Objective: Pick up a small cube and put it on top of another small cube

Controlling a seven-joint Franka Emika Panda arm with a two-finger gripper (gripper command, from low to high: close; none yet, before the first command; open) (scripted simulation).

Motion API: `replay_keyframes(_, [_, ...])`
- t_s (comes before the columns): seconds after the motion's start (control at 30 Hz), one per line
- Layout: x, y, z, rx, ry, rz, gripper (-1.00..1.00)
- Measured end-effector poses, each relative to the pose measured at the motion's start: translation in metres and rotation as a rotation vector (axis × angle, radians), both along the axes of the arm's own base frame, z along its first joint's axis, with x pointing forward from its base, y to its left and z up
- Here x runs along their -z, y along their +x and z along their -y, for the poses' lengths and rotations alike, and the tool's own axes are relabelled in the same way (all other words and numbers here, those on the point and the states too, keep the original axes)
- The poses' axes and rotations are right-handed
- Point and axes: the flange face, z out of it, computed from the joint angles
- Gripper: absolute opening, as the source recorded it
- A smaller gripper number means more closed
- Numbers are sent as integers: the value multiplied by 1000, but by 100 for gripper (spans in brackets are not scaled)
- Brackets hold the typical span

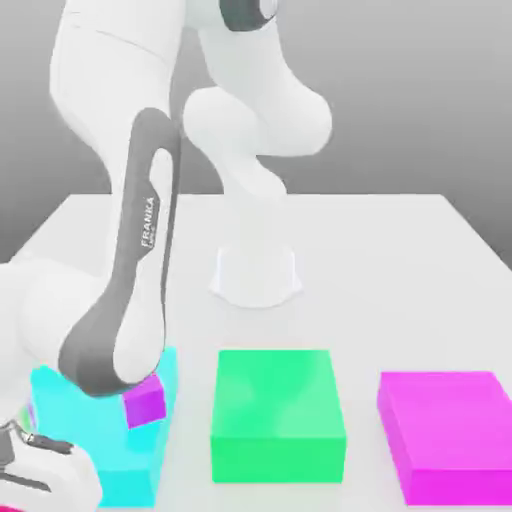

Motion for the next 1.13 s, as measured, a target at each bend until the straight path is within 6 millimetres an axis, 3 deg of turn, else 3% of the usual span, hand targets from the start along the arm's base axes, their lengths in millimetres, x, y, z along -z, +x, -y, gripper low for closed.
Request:
replay_keyframes(0.13, [2,0,0,0,0,-1,-100])
replay_keyframes(0.3, [-61,-5,-5,24,6,1,-100])
replay_keyframes(0.57, [-127,-53,-54,219,33,6,-100])
replay_keyframes(0.8, [-165,-107,-98,384,17,1,-100])
replay_keyframes(0.87, [-167,-121,-107,425,7,0,-100])
replay_keyframes(1.0, [-121,-125,-111,439,2,0,-100])
replay_keyframes(1.03, [-112,-126,-111,440,1,0,100])
replay_keyframes(1.13, [-112,-126,-111,440,1,0,100])
